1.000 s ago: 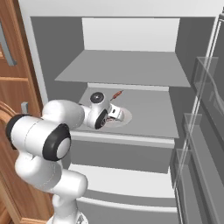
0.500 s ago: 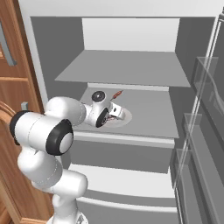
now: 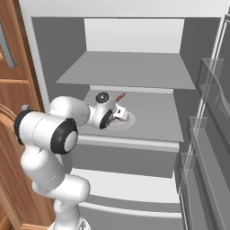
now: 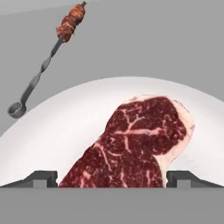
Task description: Retrieve the steak from the fridge and place it on the saucepan with marinade on the stove.
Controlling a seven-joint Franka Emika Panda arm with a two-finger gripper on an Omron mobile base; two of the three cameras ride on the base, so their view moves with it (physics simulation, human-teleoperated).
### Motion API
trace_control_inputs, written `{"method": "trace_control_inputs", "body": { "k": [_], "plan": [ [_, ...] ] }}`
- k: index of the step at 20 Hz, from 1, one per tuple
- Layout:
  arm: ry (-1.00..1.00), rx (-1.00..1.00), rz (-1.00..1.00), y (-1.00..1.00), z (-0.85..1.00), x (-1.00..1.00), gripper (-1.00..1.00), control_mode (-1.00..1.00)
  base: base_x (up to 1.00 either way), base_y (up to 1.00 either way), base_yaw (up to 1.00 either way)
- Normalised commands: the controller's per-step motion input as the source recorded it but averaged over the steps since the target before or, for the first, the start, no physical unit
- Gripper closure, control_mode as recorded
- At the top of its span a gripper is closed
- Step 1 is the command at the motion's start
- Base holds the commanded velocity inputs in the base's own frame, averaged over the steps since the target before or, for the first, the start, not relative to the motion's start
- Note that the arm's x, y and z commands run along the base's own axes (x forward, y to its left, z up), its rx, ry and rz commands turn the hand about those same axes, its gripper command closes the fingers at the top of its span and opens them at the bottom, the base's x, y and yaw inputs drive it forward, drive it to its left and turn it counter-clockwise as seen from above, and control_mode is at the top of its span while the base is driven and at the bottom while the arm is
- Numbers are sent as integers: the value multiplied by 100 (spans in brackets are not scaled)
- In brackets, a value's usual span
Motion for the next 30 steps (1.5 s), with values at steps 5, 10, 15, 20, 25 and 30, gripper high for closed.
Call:
{"method": "trace_control_inputs", "body": {
  "k": [5, 10, 15, 20, 25, 30],
  "plan": [
    [-3, 0, 0, 0, -40, 3, 100, -100, 0, 0, 0],
    [-6, 0, 0, 0, -39, 0, 100, -100, 0, 0, 0],
    [-5, 0, 0, 0, -14, 0, 100, -100, 0, 0, 0],
    [0, 0, 0, 0, -1, -7, 100, -100, 0, 0, 0],
    [0, 0, 0, 0, 0, -25, 100, -100, 0, 0, 0],
    [-1, 0, 0, 0, 0, -41, 100, -100, 0, 0, 0]
  ]
}}
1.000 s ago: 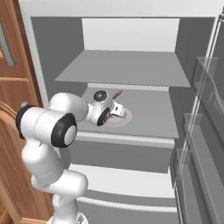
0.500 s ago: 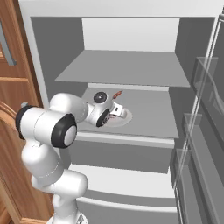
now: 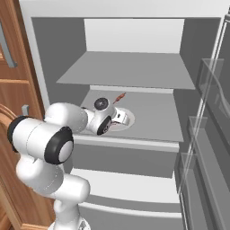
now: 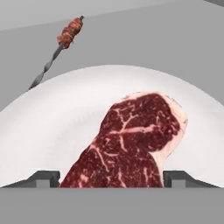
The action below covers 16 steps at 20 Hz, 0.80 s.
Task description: Retrieve the steak from the fridge and place it on the saucepan with marinade on the stove.
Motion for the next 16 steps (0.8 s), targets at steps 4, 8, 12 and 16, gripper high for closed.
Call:
{"method": "trace_control_inputs", "body": {
  "k": [4, 8, 12, 16],
  "plan": [
    [-4, 0, 0, 0, 5, -40, 100, -100, 0, 0, 0],
    [-6, 0, 0, 0, 29, -43, 100, -100, 0, 0, 0],
    [-1, 0, 0, 0, 36, -46, 100, -100, 0, 0, 0],
    [0, 0, 0, 0, 40, -47, 100, -100, 0, 0, 0]
  ]
}}
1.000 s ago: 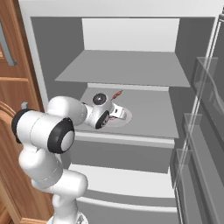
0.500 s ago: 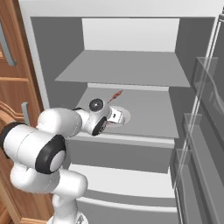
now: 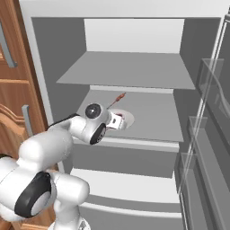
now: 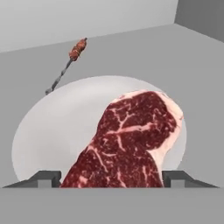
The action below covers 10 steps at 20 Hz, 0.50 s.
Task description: Retrieve the steak from the fridge and place it on the saucepan with marinade on the stove.
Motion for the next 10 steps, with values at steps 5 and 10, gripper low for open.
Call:
{"method": "trace_control_inputs", "body": {
  "k": [5, 10],
  "plan": [
    [0, 0, 0, 0, 38, -37, 100, -100, 0, 0, 0],
    [0, 0, 0, 0, 35, -31, 100, -100, 0, 0, 0]
  ]
}}
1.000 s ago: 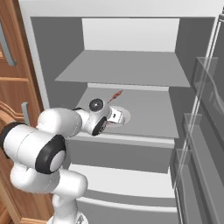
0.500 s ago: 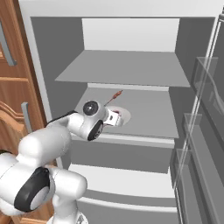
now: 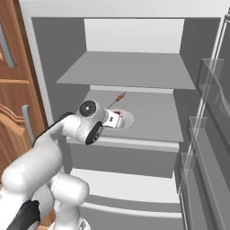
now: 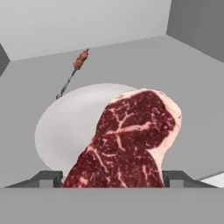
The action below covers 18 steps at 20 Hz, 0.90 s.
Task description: Retrieve the steak from the fridge and place it on the saucepan with marinade on the stove.
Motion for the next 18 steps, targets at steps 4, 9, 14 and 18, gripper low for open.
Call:
{"method": "trace_control_inputs", "body": {
  "k": [4, 9, 14, 18],
  "plan": [
    [0, 0, 0, 0, 35, -53, 100, -100, 0, 0, 0],
    [0, 0, 0, 0, 33, -59, 100, -100, 0, 0, 0],
    [4, 0, 0, 0, 45, -61, 100, -100, 0, 0, 0],
    [10, 0, 0, 1, 48, -64, 100, -100, 0, 0, 0]
  ]
}}
